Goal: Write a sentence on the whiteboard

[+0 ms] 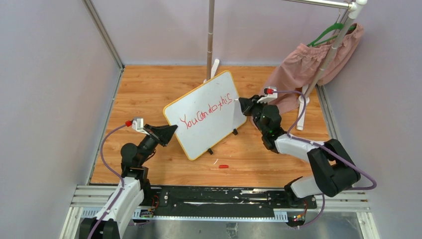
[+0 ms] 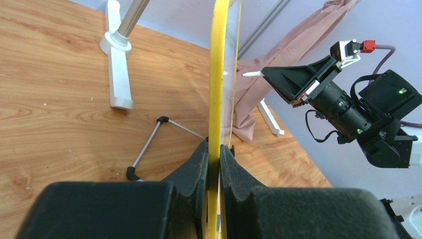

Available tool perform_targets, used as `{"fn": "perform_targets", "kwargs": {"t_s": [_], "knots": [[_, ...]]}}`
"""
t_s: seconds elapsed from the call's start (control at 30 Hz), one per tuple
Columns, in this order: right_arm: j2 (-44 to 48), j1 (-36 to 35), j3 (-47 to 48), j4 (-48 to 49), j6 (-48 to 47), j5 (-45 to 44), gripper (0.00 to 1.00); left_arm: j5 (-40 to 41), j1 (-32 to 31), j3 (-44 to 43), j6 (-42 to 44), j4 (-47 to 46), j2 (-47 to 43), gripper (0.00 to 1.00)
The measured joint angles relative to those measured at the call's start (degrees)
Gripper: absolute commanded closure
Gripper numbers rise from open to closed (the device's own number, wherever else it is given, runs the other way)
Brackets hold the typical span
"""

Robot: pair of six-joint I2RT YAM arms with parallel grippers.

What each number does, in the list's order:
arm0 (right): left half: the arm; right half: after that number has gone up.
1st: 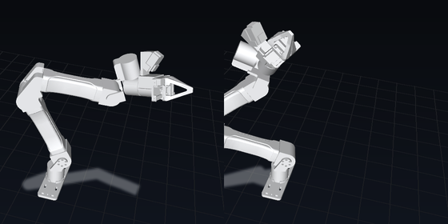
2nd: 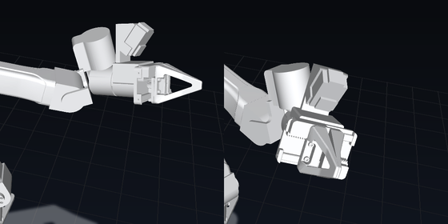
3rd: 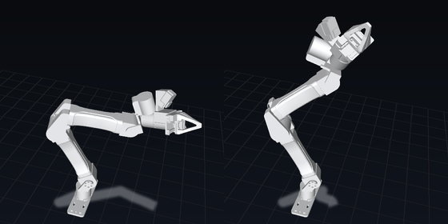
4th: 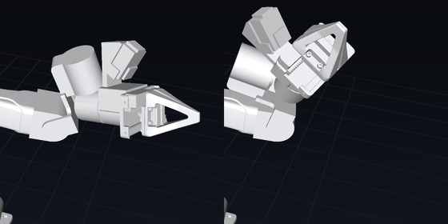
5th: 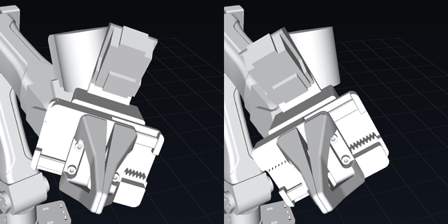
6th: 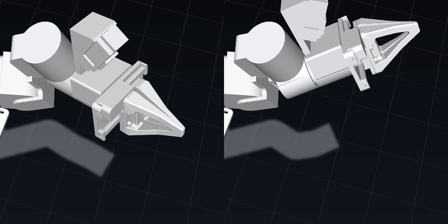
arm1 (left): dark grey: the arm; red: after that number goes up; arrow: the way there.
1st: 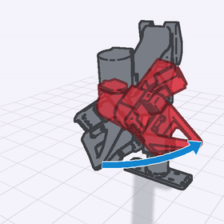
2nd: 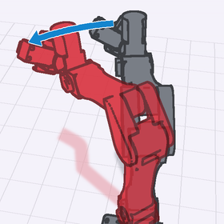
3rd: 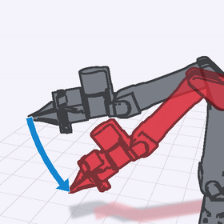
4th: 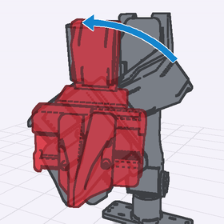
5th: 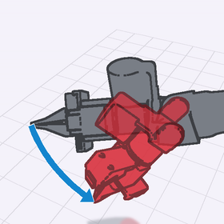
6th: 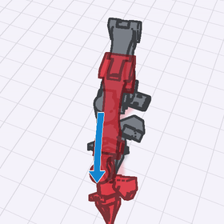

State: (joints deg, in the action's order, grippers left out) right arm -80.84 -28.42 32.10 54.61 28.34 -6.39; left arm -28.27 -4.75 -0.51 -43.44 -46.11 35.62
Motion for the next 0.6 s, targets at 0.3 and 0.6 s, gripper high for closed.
{"fn": "perform_targets", "kwargs": {"t_s": [0.3, 0.6], "knots": [[4.85, 0.00, -0.24, -2.73, -0.02, 0.37, 1.00, 0.11, 0.00, 0.00, 0.00, 0.07, 0.00, 1.00], [16.17, 0.00, -3.89, -7.19, 0.20, 0.83, 1.00, 0.79, 0.00, 0.00, -0.02, 0.81, -0.17, 0.87]]}}
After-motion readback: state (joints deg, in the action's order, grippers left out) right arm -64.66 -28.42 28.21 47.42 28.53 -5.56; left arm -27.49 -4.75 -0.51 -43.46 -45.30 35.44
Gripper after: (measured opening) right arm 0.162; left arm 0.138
